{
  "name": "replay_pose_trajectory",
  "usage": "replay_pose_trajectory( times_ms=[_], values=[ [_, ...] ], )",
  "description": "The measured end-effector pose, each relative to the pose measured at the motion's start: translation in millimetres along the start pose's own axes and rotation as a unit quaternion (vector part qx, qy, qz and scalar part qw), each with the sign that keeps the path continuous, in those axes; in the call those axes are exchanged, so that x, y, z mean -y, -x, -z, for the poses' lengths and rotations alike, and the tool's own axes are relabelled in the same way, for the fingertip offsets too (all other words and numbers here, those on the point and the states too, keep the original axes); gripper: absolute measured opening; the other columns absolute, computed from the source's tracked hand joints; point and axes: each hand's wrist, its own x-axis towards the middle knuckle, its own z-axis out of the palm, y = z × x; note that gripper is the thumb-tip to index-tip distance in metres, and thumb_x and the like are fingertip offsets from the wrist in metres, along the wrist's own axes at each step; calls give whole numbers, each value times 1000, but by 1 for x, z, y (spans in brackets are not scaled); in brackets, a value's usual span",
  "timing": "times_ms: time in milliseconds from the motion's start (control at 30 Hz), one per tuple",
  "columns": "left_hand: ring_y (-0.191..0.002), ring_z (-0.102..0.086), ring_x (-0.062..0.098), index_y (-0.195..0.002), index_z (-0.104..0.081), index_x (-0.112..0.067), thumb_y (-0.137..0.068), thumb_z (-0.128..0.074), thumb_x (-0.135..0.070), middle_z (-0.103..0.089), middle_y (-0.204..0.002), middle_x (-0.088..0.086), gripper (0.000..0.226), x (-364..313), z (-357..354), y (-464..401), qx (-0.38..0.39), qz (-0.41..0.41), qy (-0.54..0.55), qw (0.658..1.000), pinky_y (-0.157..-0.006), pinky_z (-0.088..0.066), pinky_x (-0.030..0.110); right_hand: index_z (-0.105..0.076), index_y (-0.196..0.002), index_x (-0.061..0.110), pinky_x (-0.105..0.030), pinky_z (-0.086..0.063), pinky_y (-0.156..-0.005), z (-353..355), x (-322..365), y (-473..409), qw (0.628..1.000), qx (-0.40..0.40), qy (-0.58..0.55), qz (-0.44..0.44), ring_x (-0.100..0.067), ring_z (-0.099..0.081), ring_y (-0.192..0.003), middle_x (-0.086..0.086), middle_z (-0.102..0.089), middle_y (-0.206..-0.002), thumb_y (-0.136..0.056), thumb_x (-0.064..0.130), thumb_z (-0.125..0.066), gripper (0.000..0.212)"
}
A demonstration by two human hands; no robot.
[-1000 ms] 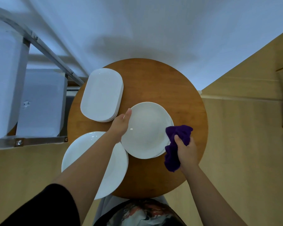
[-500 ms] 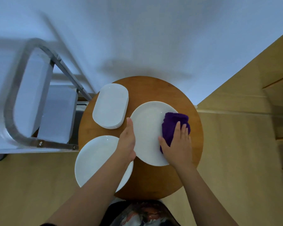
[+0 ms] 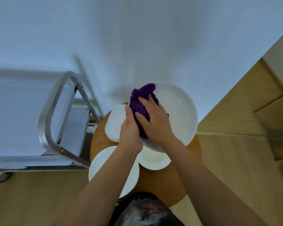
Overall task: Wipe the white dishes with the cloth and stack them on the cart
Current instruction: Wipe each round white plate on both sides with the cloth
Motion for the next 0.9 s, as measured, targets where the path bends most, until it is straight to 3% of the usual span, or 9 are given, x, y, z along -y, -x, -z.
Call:
replay_pose_trajectory(
  times_ms=[67, 167, 300, 367, 433, 567, 633, 767, 900],
  values=[
    [-110, -62, 21, -120, -61, -24, -90, -42, -63, -67, -117, 4, 52, -5, 6, 3, -12, 4, 68, 998, -101, -46, 39, -45, -136, 23, -28, -27, -109, 3, 14, 8, 998, 35, -17, 44, -14, -38, -128, -2, -42, -145, -92, 34, -42, 46],
    [-101, -67, 28, -112, -67, -20, -84, -46, -69, -72, -107, 7, 60, -15, 18, 2, -11, 47, 81, 996, -94, -51, 46, -54, -127, 24, -6, -26, -89, 15, 23, 20, 992, 82, -65, 72, 6, -42, -93, 9, -56, -125, -89, 28, -45, 39],
    [-93, -69, 34, -110, -67, -12, -80, -47, -74, -72, -104, 13, 72, -26, 23, 11, -11, 84, 82, 993, -87, -54, 52, -60, -113, 28, -8, -27, -77, 34, 27, 33, 986, 146, -55, 65, 13, -42, -86, 28, -52, -86, -85, 27, -45, 32],
    [-83, -71, 37, -103, -69, -9, -76, -48, -77, -73, -96, 15, 76, -30, 24, 16, -8, 110, 82, 991, -70, -57, 54, -60, -108, 34, -10, -30, -78, 44, 25, 41, 979, 196, -25, 56, 8, -46, -84, 25, -55, -81, -80, 32, -43, 33],
    [-73, -71, 36, -99, -69, -10, -77, -47, -76, -74, -93, 15, 73, -39, 28, 17, 16, 122, 97, 988, -50, -56, 46, -62, -107, 35, -19, -37, -85, 59, 20, 46, 972, 230, 6, 43, -3, -48, -88, 19, -62, -96, -77, 35, -43, 35],
    [-81, -68, 25, -113, -56, -20, -84, -45, -69, -68, -99, 4, 58, -59, 38, 11, 17, 56, 39, 998, -50, -54, 35, -54, -127, 34, -16, -16, -103, 90, 9, 54, 962, 213, 159, 69, -11, -38, -124, 9, -47, -140, -88, 40, -48, 40],
    [-88, -68, 28, -119, -55, -19, -85, -42, -69, -68, -105, 6, 62, -66, 37, 14, 40, 66, 15, 997, -58, -56, 38, -35, -141, 39, -27, -8, -112, 96, 15, 53, 946, 251, 190, 74, -10, -15, -140, 12, -24, -153, -91, 53, -36, 52],
    [-82, -71, 30, -108, -61, -14, -83, -43, -71, -75, -87, 8, 65, -69, 30, 25, 59, 63, -64, 994, -67, -58, 38, -16, -149, 32, -17, 7, -106, 82, 38, 51, 893, 394, 172, 130, -2, 0, -142, 12, -9, -157, -99, 42, -33, 54],
    [-96, -68, 30, -106, -67, -7, -80, -44, -74, -74, -98, 13, 75, -67, 30, 29, 78, 65, -109, 989, -89, -53, 42, 3, -150, 24, -20, 13, -109, 61, 43, 54, 891, 331, 239, 197, -8, 12, -143, 5, 9, -157, -101, 39, -26, 59]
  ],
)
